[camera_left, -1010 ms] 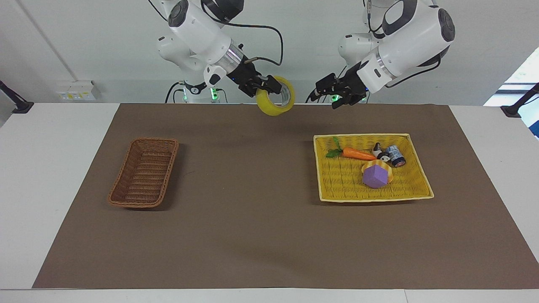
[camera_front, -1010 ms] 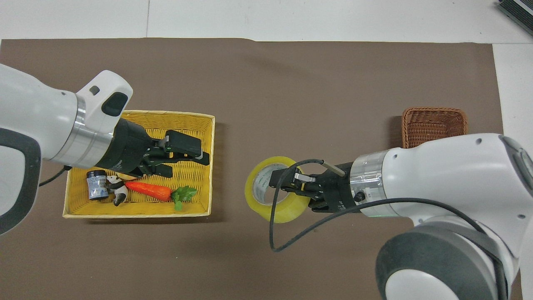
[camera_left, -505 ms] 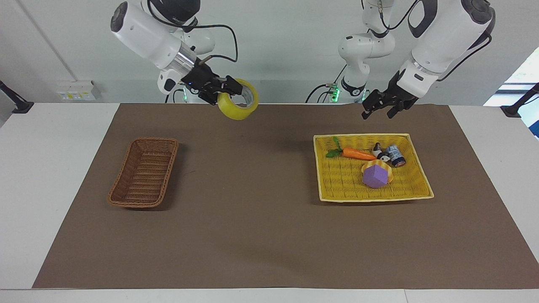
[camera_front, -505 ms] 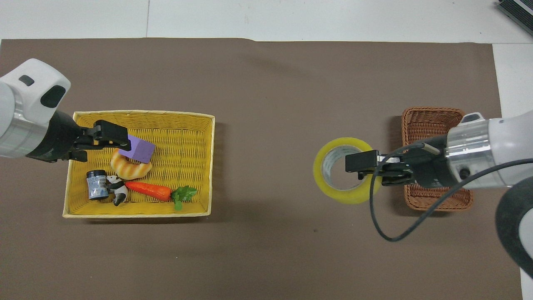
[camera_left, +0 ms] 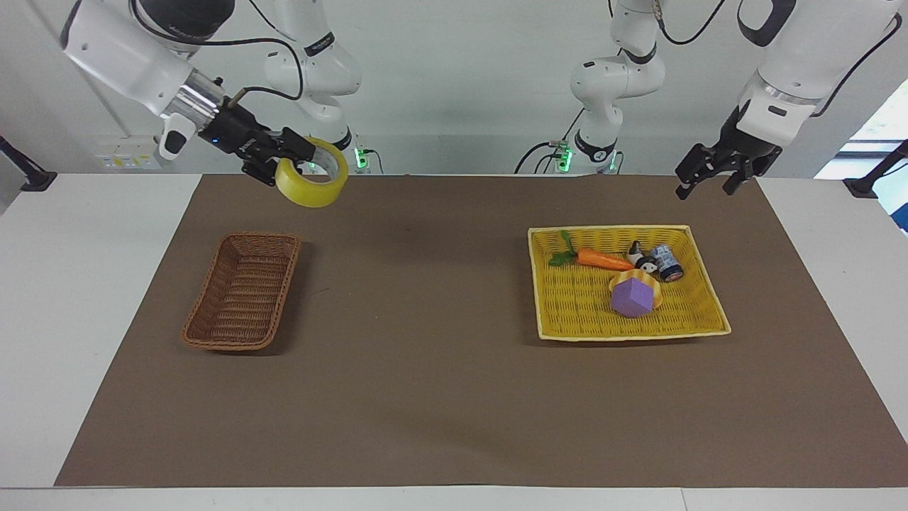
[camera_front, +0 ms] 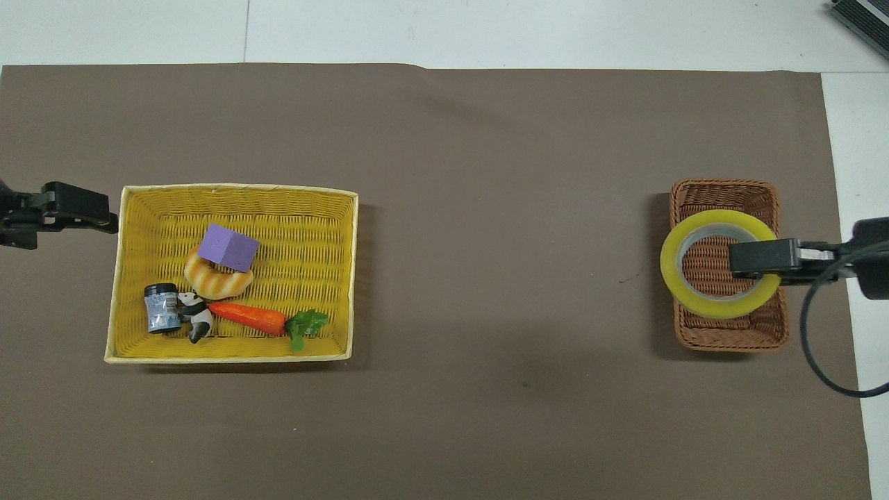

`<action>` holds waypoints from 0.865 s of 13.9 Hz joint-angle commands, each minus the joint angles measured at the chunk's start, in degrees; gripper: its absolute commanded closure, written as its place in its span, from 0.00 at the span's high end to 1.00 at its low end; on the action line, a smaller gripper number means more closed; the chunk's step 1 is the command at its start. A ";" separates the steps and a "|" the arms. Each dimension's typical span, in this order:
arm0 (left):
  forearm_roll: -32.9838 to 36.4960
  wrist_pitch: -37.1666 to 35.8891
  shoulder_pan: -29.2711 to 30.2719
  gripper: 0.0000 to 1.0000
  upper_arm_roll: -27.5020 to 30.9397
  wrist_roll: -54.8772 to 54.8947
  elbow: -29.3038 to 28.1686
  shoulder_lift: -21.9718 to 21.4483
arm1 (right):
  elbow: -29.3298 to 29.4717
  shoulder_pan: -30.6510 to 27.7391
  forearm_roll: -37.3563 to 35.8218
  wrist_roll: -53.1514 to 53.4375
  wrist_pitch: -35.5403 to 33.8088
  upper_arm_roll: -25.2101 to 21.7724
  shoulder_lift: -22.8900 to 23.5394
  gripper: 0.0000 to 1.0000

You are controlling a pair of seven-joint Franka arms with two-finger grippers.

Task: Move tape to another basket
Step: 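Carry the tape with the right gripper into the brown wicker basket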

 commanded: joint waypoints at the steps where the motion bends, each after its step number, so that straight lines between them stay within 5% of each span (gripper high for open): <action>1: 2.85 -3.03 1.35 1.00 -0.65 4.79 1.39 1.47 | 0.32 -4.11 -0.21 -3.85 2.39 0.79 1.17 0.00; 4: 2.77 -3.21 3.63 1.00 -0.56 8.94 -2.03 -0.46 | -0.37 -8.95 -0.21 -15.52 3.02 0.70 3.11 0.00; 8: 2.60 -3.83 4.08 1.00 -0.65 8.32 -1.43 -0.30 | -0.82 -11.69 -1.87 -39.32 9.74 0.70 13.38 0.00; 12: 2.51 -4.00 3.55 1.00 -0.65 8.50 -1.43 -0.21 | -1.00 -11.51 -4.94 -45.93 12.33 0.61 19.89 0.00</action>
